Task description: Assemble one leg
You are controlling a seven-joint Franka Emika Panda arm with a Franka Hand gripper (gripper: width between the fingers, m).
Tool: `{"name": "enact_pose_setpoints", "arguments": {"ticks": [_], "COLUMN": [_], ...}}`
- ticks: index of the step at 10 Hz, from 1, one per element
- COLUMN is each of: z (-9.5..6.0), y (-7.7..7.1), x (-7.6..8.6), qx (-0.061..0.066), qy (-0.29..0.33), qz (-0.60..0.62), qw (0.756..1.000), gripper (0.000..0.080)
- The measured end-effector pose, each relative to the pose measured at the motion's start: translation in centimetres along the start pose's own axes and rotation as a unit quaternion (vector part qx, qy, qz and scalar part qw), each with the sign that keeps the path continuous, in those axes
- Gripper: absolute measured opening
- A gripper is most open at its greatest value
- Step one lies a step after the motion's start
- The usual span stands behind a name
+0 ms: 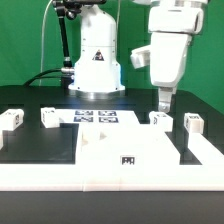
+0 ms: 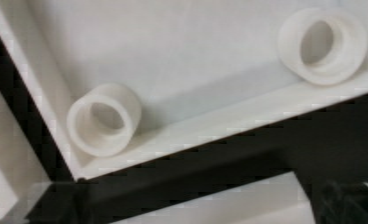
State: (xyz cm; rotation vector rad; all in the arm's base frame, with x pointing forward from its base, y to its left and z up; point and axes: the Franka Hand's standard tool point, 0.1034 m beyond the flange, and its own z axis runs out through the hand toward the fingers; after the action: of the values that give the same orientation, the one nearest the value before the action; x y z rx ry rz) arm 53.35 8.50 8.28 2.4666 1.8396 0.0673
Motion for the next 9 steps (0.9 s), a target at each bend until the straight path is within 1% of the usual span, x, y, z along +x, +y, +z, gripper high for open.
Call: {"name": "enact_pose_setpoints", "arguments": {"ticks": [1, 2, 3, 6, 7, 8, 9], "z": [0.4, 0.7, 1.0, 1.0, 1.1, 1.8, 2.1], "y": [0.2, 0.1, -0.2, -0.1, -0.1, -0.7, -1.4], "x": [-0.9, -1.6, -2.1, -2.0, -2.2, -3.0, -3.8], "qx": [-0.014, -0.024, -0.024, -0.024, -0.031, -0.040, -0.034], "qy": [0.010, 0.017, 0.018, 0.018, 0.020, 0.023, 0.019], "qz": [-0.058, -0.065, -0.062, -0.061, -0.096, -0.147, -0.149], "qw": [0.998, 0.997, 0.998, 0.998, 0.995, 0.988, 0.988], "gripper": [0.0650, 0.0650, 0.0650, 0.0650, 0.0650, 0.0650, 0.0650]}}
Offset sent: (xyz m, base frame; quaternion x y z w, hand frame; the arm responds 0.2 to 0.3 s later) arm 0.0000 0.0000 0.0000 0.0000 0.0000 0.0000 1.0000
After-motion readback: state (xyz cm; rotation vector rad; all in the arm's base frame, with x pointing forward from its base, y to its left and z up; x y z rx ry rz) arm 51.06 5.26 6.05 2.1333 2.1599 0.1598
